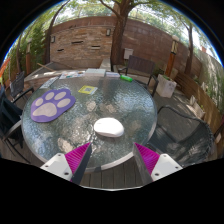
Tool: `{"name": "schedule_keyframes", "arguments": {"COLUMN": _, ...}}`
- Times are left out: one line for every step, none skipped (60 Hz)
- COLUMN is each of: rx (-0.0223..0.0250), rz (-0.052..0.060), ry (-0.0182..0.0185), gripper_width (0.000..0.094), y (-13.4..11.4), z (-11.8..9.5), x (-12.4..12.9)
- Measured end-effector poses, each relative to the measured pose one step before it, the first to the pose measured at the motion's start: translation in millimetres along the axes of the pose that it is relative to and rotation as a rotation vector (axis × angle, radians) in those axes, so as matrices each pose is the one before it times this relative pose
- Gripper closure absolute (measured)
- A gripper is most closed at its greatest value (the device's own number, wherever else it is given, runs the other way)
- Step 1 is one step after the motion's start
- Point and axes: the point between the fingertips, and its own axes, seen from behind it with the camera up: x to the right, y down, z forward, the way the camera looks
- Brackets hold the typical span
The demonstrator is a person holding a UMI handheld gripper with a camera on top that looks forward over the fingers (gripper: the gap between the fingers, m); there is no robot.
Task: Arrange mouse
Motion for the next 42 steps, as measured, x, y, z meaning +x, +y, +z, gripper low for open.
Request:
{"name": "schedule_keyframes", "arguments": {"rx": -0.00193, "rz": 0.0002, "ry": -0.00190, "gripper_width": 0.0089, "y": -0.54, "z": 9.23, "x": 1.85}}
{"name": "schedule_keyframes", "arguments": {"rx": -0.00268, "rz": -0.0006, "ry": -0.00129, "gripper_width": 0.0092, "y": -0.59, "z": 8.01, "x": 1.86}}
{"name": "schedule_keyframes", "arguments": {"rx": -0.00250, "rz": -0.0012, "ry": -0.00148, "gripper_width": 0.0092, "y": -0.20, "z": 7.16, "x": 2.59}}
{"name": "schedule_keyframes", "arguments": {"rx": -0.00123, "rz": -0.0023, "ry": -0.00254, "gripper_width": 0.0089, "y": -1.26, "z": 7.25, "x": 2.37}}
{"name": "schedule_keyframes", "arguments": {"rx": -0.00121, "rz": -0.0029, "ry": -0.00327, "gripper_width": 0.0087, "y": -1.04, "z": 6.39, "x": 1.26}}
{"name": "schedule_keyframes", "arguments": {"rx": -0.00186, "rz": -0.0039, "ry": -0.00355, "gripper_width": 0.0087, "y": -0.39, "z": 6.40, "x": 1.36}}
{"name": "schedule_keyframes", "arguments": {"rx": -0.00308, "rz": -0.0048, "ry": -0.00340, "gripper_width": 0.0086, "y": -0.26, "z": 5.47, "x": 1.64}}
{"name": "schedule_keyframes", "arguments": {"rx": -0.00484, "rz": -0.0056, "ry": -0.00409, "gripper_width": 0.0091, "y": -0.16, "z": 5.47, "x": 1.48}}
{"name": "schedule_keyframes", "arguments": {"rx": -0.00507, "rz": -0.0052, "ry": -0.00498, "gripper_width": 0.0089, "y": 0.07, "z": 5.18, "x": 1.16}}
{"name": "schedule_keyframes", "arguments": {"rx": -0.00446, "rz": -0.0042, "ry": -0.00657, "gripper_width": 0.0088, "y": 0.23, "z": 4.55, "x": 1.03}}
{"name": "schedule_keyframes", "arguments": {"rx": -0.00235, "rz": -0.0033, "ry": -0.00705, "gripper_width": 0.0090, "y": -0.57, "z": 4.19, "x": 0.89}}
{"name": "schedule_keyframes", "arguments": {"rx": -0.00076, "rz": -0.0047, "ry": -0.01037, "gripper_width": 0.0080, "y": -1.42, "z": 3.86, "x": -0.26}}
{"name": "schedule_keyframes", "arguments": {"rx": 0.00852, "rz": 0.0026, "ry": -0.02276, "gripper_width": 0.0089, "y": -3.56, "z": 2.24, "x": -2.96}}
{"name": "schedule_keyframes", "arguments": {"rx": 0.00481, "rz": 0.0031, "ry": -0.00990, "gripper_width": 0.0099, "y": -2.98, "z": 2.34, "x": 0.51}}
{"name": "schedule_keyframes", "arguments": {"rx": 0.00313, "rz": 0.0021, "ry": -0.00233, "gripper_width": 0.0100, "y": -1.80, "z": 2.24, "x": 2.52}}
{"name": "schedule_keyframes", "arguments": {"rx": 0.00229, "rz": -0.0017, "ry": -0.00549, "gripper_width": 0.0095, "y": -1.56, "z": 3.81, "x": 0.00}}
{"name": "schedule_keyframes", "arguments": {"rx": 0.00155, "rz": -0.0046, "ry": -0.00626, "gripper_width": 0.0091, "y": -2.01, "z": 1.79, "x": 0.44}}
{"name": "schedule_keyframes", "arguments": {"rx": 0.00365, "rz": -0.0045, "ry": -0.00548, "gripper_width": 0.0089, "y": -2.13, "z": 1.78, "x": 0.36}}
{"name": "schedule_keyframes", "arguments": {"rx": 0.00457, "rz": -0.0047, "ry": -0.00409, "gripper_width": 0.0089, "y": -2.57, "z": 2.15, "x": 0.43}}
{"name": "schedule_keyframes", "arguments": {"rx": 0.00408, "rz": -0.0040, "ry": -0.00326, "gripper_width": 0.0086, "y": -2.18, "z": 2.10, "x": 0.67}}
{"name": "schedule_keyframes", "arguments": {"rx": 0.00284, "rz": -0.0037, "ry": -0.00511, "gripper_width": 0.0085, "y": -3.92, "z": 4.23, "x": 8.43}}
{"name": "schedule_keyframes", "arguments": {"rx": 0.00215, "rz": -0.0008, "ry": -0.00206, "gripper_width": 0.0082, "y": -2.75, "z": 2.74, "x": -6.76}}
{"name": "schedule_keyframes", "arguments": {"rx": 0.00179, "rz": -0.0013, "ry": -0.00398, "gripper_width": 0.0080, "y": -1.87, "z": 2.47, "x": 1.32}}
{"name": "schedule_keyframes", "arguments": {"rx": 0.00128, "rz": -0.0009, "ry": -0.00281, "gripper_width": 0.0079, "y": -1.95, "z": 2.52, "x": 1.90}}
{"name": "schedule_keyframes", "arguments": {"rx": 0.00037, "rz": -0.0002, "ry": -0.00363, "gripper_width": 0.0073, "y": -1.68, "z": 2.70, "x": 1.56}}
{"name": "schedule_keyframes", "arguments": {"rx": 0.00347, "rz": 0.0031, "ry": -0.00759, "gripper_width": 0.0076, "y": -2.67, "z": 2.49, "x": 0.29}}
{"name": "schedule_keyframes", "arguments": {"rx": 0.00391, "rz": 0.0027, "ry": -0.00124, "gripper_width": 0.0080, "y": 1.04, "z": -3.58, "x": -0.04}}
{"name": "schedule_keyframes", "arguments": {"rx": 0.00034, "rz": 0.0017, "ry": -0.00239, "gripper_width": 0.0078, "y": -1.33, "z": 1.51, "x": 0.93}}
{"name": "schedule_keyframes", "arguments": {"rx": -0.00001, "rz": 0.0007, "ry": -0.00175, "gripper_width": 0.0074, "y": -1.29, "z": 1.39, "x": 0.80}}
{"name": "schedule_keyframes", "arguments": {"rx": 0.00470, "rz": 0.0050, "ry": -0.00631, "gripper_width": 0.0074, "y": -7.21, "z": 11.75, "x": -4.12}}
{"name": "schedule_keyframes", "arguments": {"rx": 0.00247, "rz": 0.0037, "ry": 0.00096, "gripper_width": 0.0078, "y": -2.04, "z": 1.36, "x": 1.97}}
{"name": "schedule_keyframes", "arguments": {"rx": 0.00050, "rz": 0.0017, "ry": 0.00100, "gripper_width": 0.0084, "y": -1.25, "z": 1.44, "x": 1.09}}
{"name": "schedule_keyframes", "arguments": {"rx": -0.00057, "rz": 0.0010, "ry": 0.00020, "gripper_width": 0.0094, "y": -1.00, "z": 1.20, "x": 0.49}}
{"name": "schedule_keyframes", "arguments": {"rx": -0.00119, "rz": 0.0006, "ry": 0.00149, "gripper_width": 0.0114, "y": -0.47, "z": 1.22, "x": 0.72}}
{"name": "schedule_keyframes", "arguments": {"rx": 0.00216, "rz": 0.0028, "ry": -0.00726, "gripper_width": 0.0130, "y": -1.20, "z": 0.36, "x": -1.13}}
{"name": "schedule_keyframes", "arguments": {"rx": 0.00301, "rz": 0.0051, "ry": -0.00608, "gripper_width": 0.0159, "y": -3.09, "z": 5.81, "x": -1.81}}
{"name": "schedule_keyframes", "arguments": {"rx": -0.00168, "rz": 0.0029, "ry": -0.00714, "gripper_width": 0.0203, "y": -0.57, "z": 0.94, "x": -1.05}}
{"name": "schedule_keyframes", "arguments": {"rx": -0.00222, "rz": 0.0030, "ry": -0.01074, "gripper_width": 0.0247, "y": -0.20, "z": 0.80, "x": -2.07}}
{"name": "schedule_keyframes", "arguments": {"rx": 0.00055, "rz": 0.0065, "ry": -0.00925, "gripper_width": 0.0289, "y": -0.50, "z": -0.23, "x": -1.83}}
{"name": "schedule_keyframes", "arguments": {"rx": 0.00734, "rz": -0.0014, "ry": 0.00844, "gripper_width": 0.0340, "y": -2.20, "z": 2.31, "x": 2.64}}
{"name": "schedule_keyframes", "arguments": {"rx": 0.00096, "rz": -0.0030, "ry": 0.00060, "gripper_width": 0.0419, "y": 2.53, "z": -5.84, "x": 1.47}}
{"name": "schedule_keyframes", "arguments": {"rx": -0.00184, "rz": -0.0030, "ry": 0.00464, "gripper_width": 0.0435, "y": -1.03, "z": 5.32, "x": -1.17}}
